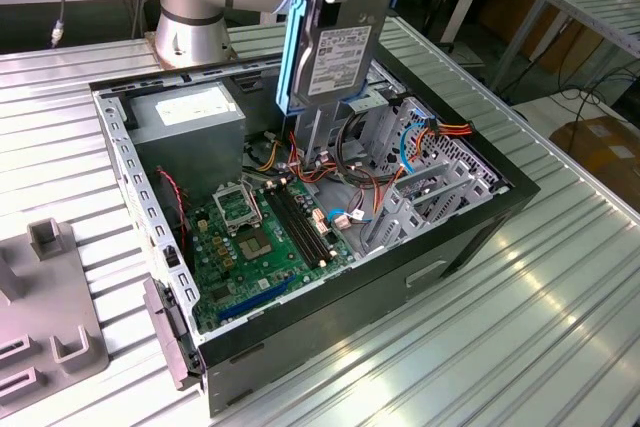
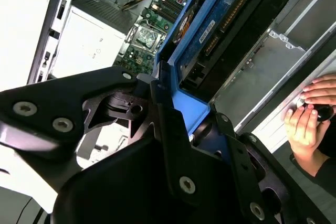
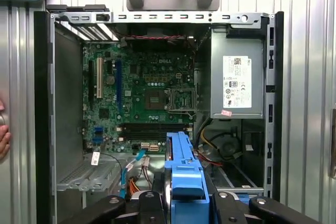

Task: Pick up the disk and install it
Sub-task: 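Insert the disk into the insertion slot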

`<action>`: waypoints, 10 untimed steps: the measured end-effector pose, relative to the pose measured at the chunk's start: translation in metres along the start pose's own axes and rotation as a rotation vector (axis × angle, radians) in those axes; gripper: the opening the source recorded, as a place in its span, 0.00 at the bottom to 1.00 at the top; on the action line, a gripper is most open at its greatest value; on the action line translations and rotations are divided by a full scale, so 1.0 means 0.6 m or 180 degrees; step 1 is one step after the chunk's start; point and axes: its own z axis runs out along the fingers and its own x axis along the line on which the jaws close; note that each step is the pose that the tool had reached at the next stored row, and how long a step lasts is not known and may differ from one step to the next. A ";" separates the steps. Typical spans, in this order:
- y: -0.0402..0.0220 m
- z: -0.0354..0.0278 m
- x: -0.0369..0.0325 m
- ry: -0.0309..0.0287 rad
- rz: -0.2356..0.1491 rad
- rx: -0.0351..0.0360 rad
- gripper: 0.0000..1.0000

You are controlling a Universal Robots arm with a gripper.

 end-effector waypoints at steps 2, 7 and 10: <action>0.000 0.000 0.006 0.0003 0.0000 0.0000 0.37; -0.001 0.001 0.020 0.0007 0.0000 0.0000 0.37; -0.002 0.001 0.028 0.0011 0.0000 0.0000 0.37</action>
